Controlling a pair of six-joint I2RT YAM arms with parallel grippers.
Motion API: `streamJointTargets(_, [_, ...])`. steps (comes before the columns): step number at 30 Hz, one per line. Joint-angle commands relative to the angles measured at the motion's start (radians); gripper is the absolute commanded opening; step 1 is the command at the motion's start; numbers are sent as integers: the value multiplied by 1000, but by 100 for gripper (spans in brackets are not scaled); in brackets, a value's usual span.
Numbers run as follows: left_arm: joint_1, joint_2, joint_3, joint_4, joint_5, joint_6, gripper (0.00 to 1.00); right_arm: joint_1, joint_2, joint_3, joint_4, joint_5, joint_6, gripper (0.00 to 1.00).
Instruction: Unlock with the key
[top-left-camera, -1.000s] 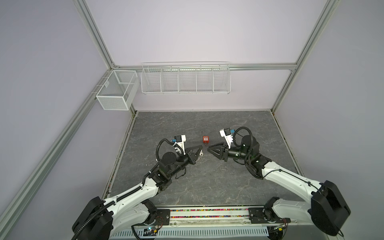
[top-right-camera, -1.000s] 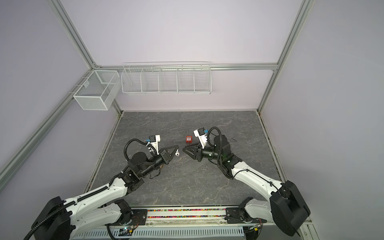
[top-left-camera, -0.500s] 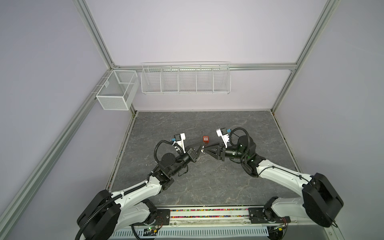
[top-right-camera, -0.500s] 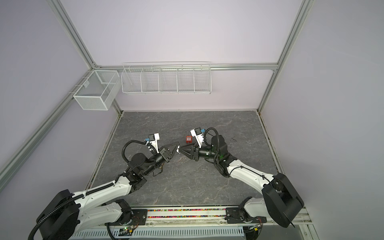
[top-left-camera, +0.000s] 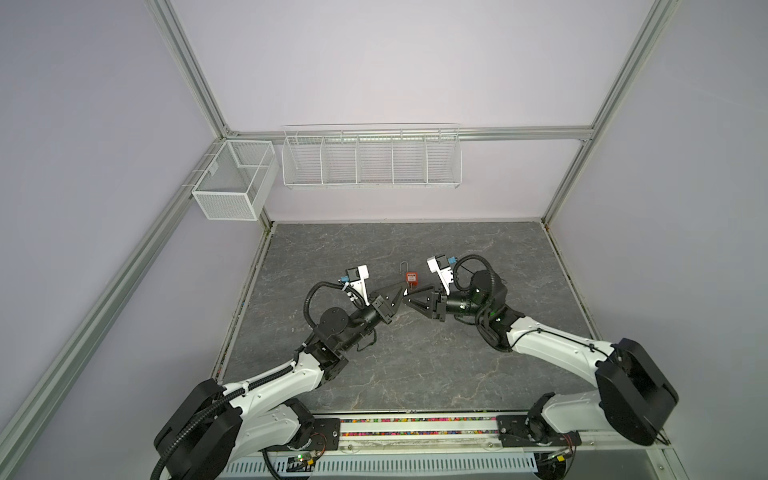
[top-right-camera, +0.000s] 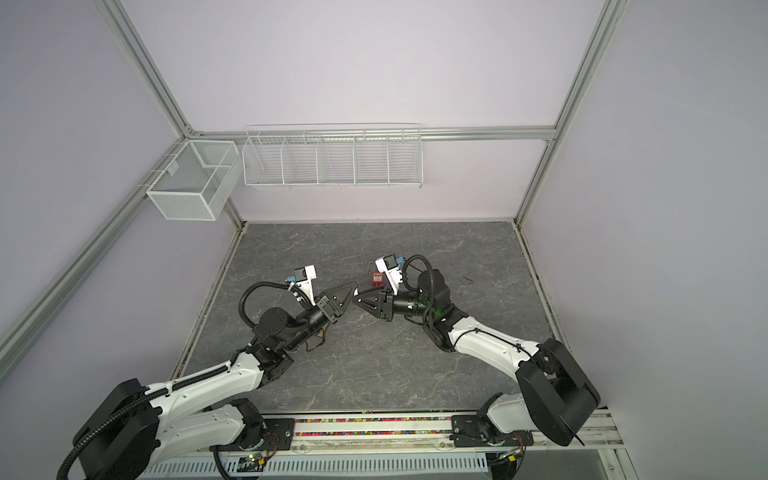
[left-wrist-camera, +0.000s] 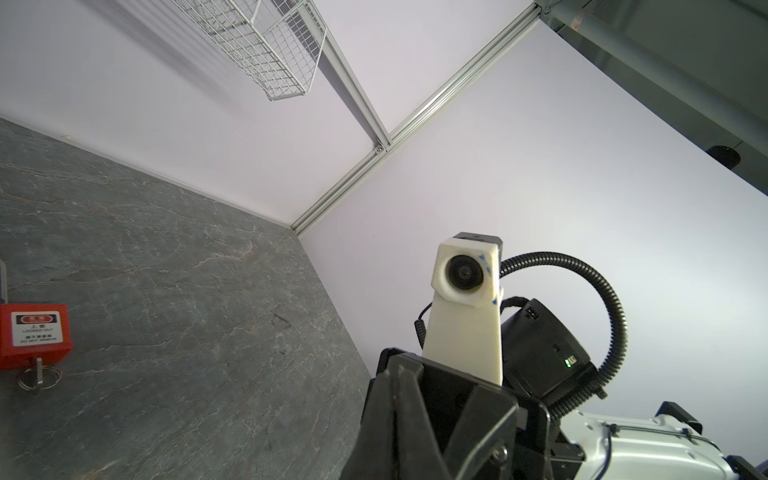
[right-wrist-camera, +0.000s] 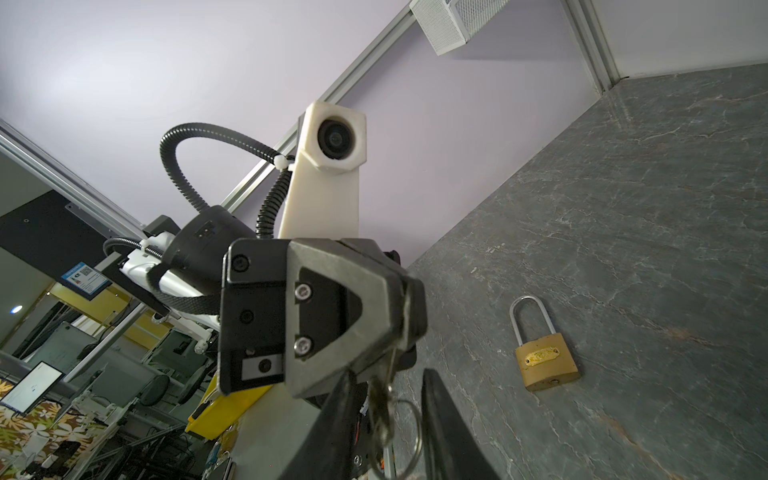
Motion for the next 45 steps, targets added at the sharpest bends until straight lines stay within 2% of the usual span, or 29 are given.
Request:
streamJointTargets(1, [-2,5,-15,37,-6,-5,0,7,5,20,49,-18,21,28])
streamJointTargets(10, [-2,-24,-31,31,-33,-1,0,8,9,19,47,-22,23,24])
streamJointTargets(30, [-2,-50,-49,35,-70,-6,0,21,57,39,102,-48,65,24])
streamJointTargets(37, [-2,-58,-54,35,-82,-3,0,22,60,40,101,-49,66,20])
streamJointTargets(43, [-2,-61,-58,36,-87,-2,0,22,58,39,96,-45,65,12])
streamJointTargets(45, [-2,-66,-63,35,-93,-1,0,21,57,39,90,-43,65,7])
